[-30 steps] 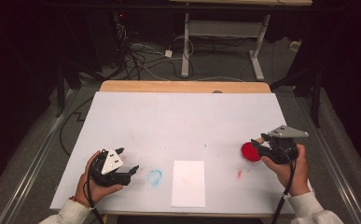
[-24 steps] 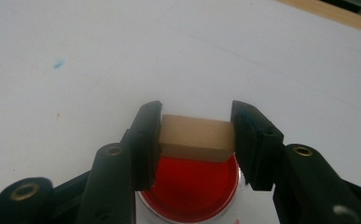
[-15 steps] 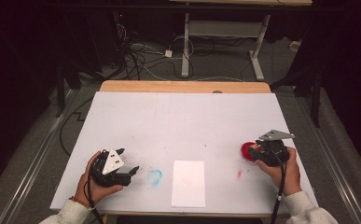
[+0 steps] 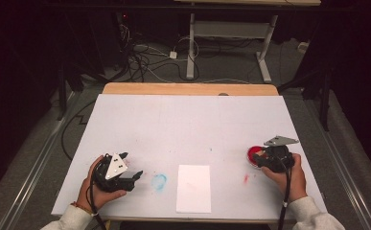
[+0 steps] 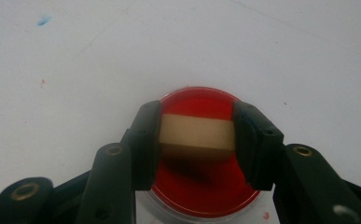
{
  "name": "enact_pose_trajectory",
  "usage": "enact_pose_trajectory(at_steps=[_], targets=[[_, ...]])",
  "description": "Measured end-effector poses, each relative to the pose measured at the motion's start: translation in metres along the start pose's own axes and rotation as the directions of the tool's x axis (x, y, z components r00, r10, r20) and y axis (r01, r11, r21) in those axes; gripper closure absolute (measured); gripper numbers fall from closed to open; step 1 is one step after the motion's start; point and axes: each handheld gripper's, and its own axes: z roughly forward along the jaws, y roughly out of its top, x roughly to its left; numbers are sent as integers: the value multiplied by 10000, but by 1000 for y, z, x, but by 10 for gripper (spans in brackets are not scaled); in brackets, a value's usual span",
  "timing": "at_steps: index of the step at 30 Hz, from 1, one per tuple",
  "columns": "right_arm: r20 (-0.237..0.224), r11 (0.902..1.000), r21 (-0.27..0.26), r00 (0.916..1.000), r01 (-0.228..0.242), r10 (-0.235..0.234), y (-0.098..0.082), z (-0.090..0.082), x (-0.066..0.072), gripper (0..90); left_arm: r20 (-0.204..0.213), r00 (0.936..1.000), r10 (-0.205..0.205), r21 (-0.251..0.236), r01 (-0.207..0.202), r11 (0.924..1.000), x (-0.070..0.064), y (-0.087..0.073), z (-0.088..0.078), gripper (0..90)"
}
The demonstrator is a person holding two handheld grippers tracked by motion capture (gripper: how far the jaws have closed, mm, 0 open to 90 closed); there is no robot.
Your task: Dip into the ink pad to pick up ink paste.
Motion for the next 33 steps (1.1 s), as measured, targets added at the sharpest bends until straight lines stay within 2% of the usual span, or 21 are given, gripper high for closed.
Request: enact_pose_trajectory(at_steps=[11,20,24,33], targets=[[91,9999,125,9999,86,-87,1,1,2,554,-7,10000,-7,-31,7,10000,-1,0,0,195],[-27,9997,255,10000,-22,23,2,1,0,554,-54,10000,30,-8,-30,10000,0,1,-1,195],[-72,9995,243,9998,-208,210,2,1,-1,554,-54,10000,-5,-13,5,10000,0,0,-1,195],[-38,9996,293,10000,-64,65,2,1,0,555,-29,10000,54,60,-54,10000,-1,1,0,195]])
